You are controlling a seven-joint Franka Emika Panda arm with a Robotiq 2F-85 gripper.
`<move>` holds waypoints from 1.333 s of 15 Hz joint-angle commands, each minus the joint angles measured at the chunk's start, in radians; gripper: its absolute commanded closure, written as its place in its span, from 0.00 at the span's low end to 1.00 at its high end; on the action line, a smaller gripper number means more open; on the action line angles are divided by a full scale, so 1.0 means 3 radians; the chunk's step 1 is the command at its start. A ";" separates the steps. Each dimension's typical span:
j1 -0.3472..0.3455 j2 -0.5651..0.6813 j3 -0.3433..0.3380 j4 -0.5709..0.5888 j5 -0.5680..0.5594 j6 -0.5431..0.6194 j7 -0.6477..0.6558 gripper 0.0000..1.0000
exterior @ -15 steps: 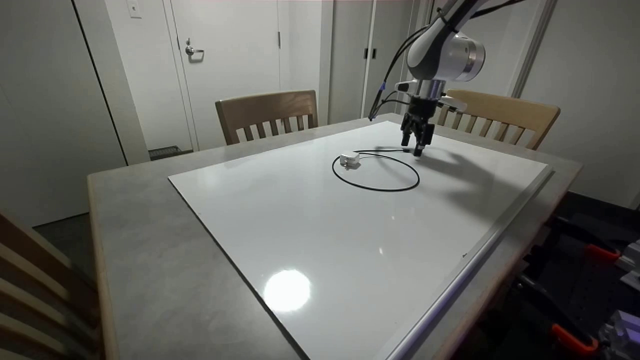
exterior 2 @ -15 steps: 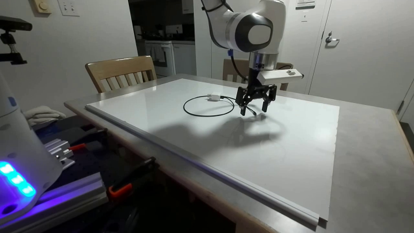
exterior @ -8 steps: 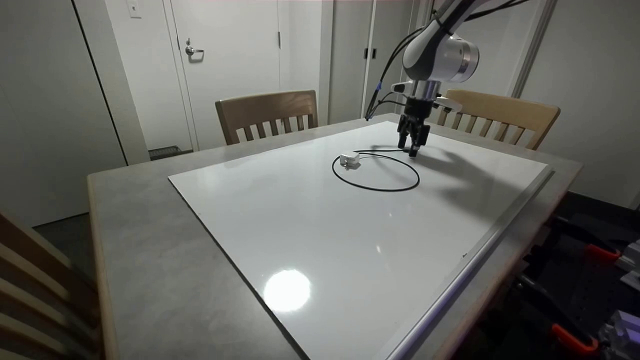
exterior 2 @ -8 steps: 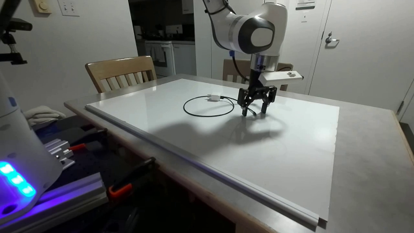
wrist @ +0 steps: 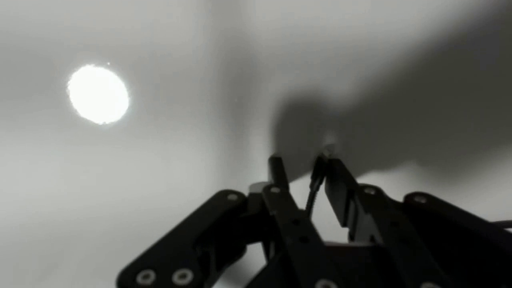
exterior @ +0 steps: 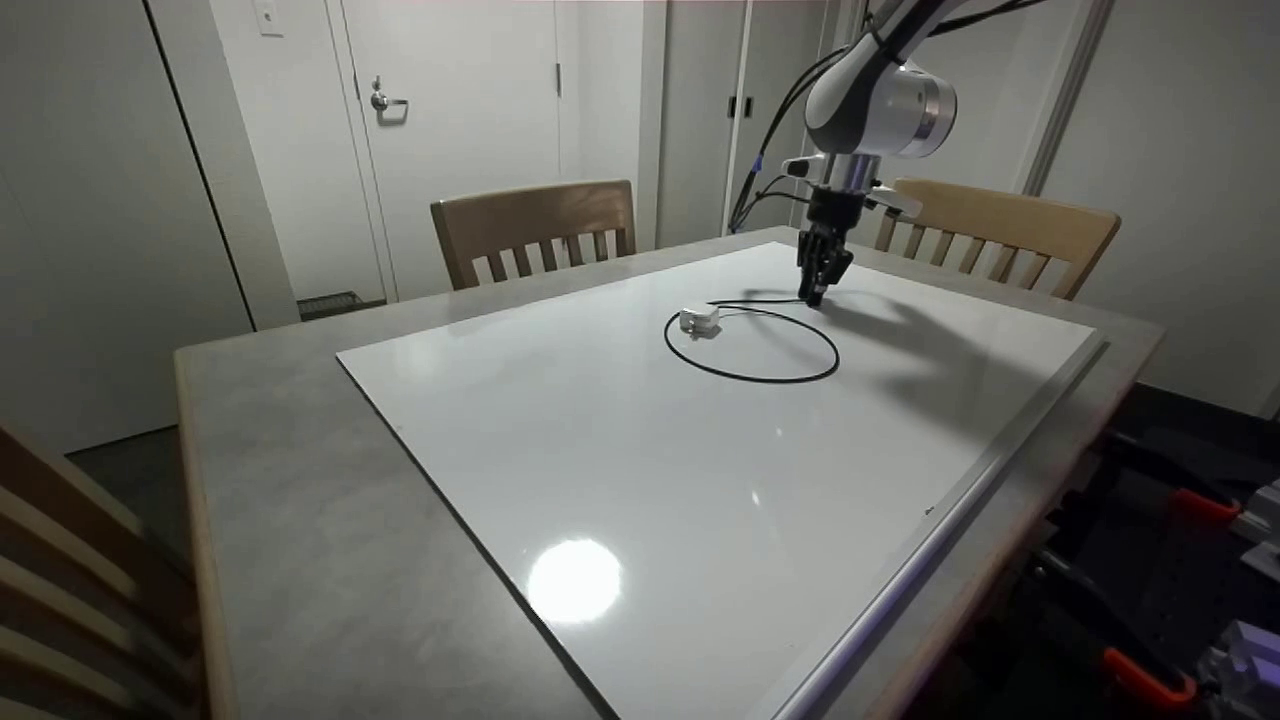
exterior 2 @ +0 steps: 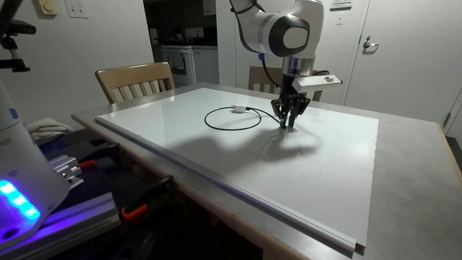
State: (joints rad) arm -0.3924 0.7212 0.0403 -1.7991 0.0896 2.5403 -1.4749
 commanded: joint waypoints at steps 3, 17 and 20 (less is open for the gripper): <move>-0.0027 0.0029 -0.0003 0.0060 -0.0016 -0.0093 -0.0007 1.00; -0.0083 0.0071 0.0202 0.0468 0.0113 -0.0308 -0.0254 0.98; -0.0105 0.0077 0.0262 0.0490 0.0195 -0.0324 -0.0291 0.98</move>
State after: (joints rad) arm -0.4128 0.7216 0.1007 -1.6878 0.1124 2.4667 -1.5223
